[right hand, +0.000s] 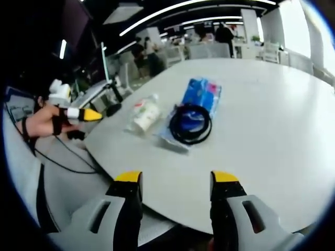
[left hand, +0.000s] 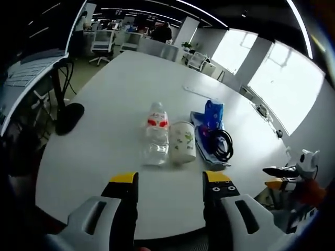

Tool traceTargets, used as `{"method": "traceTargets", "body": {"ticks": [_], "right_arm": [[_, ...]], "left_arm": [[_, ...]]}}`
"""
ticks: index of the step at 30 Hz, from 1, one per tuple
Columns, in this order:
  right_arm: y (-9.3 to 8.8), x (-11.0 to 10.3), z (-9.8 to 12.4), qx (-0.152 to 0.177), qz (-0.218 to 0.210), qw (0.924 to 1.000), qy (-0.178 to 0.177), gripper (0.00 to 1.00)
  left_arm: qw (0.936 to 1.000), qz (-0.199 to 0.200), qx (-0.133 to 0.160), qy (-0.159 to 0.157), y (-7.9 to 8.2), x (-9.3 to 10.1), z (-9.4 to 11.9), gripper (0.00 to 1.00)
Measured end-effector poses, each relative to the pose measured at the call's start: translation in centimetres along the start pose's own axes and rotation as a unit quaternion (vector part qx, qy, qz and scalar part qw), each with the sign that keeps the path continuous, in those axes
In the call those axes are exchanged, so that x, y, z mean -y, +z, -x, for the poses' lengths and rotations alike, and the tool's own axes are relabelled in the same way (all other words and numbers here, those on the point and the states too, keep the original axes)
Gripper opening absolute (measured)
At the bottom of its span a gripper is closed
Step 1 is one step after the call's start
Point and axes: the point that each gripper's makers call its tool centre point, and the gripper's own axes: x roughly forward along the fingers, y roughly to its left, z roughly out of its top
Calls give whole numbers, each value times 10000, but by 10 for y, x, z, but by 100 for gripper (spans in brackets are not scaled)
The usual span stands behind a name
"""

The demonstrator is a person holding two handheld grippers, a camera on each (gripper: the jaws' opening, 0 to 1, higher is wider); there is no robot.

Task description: Arrange the tabletop items into an orderly group along one side of the table until the central work area is clear of visible clutter.

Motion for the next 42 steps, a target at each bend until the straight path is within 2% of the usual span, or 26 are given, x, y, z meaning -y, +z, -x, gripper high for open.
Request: {"method": "traceTargets", "body": {"ticks": [8, 12, 19, 29, 37, 42], "right_arm": [[-3, -1, 1, -10, -60, 10000, -30, 48], [-6, -1, 2, -10, -112, 9999, -66, 48], [-9, -1, 3, -5, -178, 9998, -126, 47], [-17, -5, 2, -124, -211, 9996, -112, 47], [-15, -4, 0, -101, -257, 9996, -114, 46], [-15, -2, 0, -103, -284, 9995, -128, 46]], "left_arm": [[9997, 115, -198, 48, 6, -3, -14, 47], [9992, 309, -263, 54, 9, -6, -25, 46], [9973, 462, -505, 251, 16, -18, -43, 46], [9962, 503, -679, 220, 34, -16, -68, 45], [9952, 426, -839, 261, 40, -14, -92, 42], [9937, 235, -1047, 313, 39, -15, -105, 42]]}}
